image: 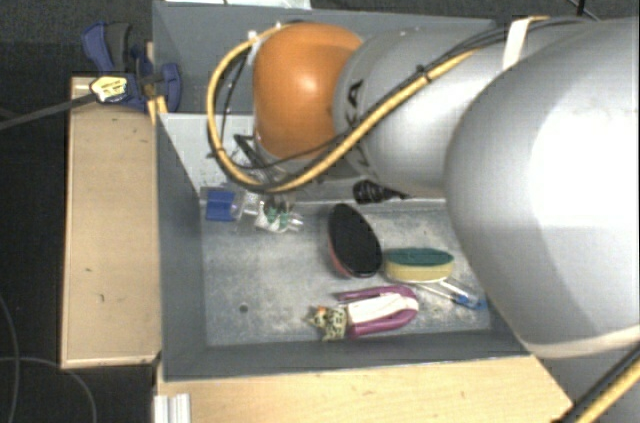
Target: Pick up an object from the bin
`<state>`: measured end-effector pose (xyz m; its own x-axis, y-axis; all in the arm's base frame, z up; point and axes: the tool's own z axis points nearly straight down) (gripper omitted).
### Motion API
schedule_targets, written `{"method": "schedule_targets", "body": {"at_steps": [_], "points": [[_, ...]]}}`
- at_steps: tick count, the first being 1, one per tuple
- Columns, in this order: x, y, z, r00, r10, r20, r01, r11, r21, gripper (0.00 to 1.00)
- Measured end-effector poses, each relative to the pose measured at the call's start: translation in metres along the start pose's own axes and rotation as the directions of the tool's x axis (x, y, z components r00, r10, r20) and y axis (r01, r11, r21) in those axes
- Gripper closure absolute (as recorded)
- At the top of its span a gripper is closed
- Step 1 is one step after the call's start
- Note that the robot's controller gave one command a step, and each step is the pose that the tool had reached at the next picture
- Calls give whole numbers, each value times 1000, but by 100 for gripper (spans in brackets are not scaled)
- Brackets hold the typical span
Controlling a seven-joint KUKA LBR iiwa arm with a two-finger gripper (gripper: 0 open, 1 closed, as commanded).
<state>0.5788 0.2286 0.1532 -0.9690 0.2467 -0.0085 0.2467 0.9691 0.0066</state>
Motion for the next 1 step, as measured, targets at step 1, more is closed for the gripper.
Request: {"method": "schedule_targets", "body": {"at_steps": [1], "points": [[-2, 0, -21, 1000, -1, -3, 1, 1000, 2, 100]]}}
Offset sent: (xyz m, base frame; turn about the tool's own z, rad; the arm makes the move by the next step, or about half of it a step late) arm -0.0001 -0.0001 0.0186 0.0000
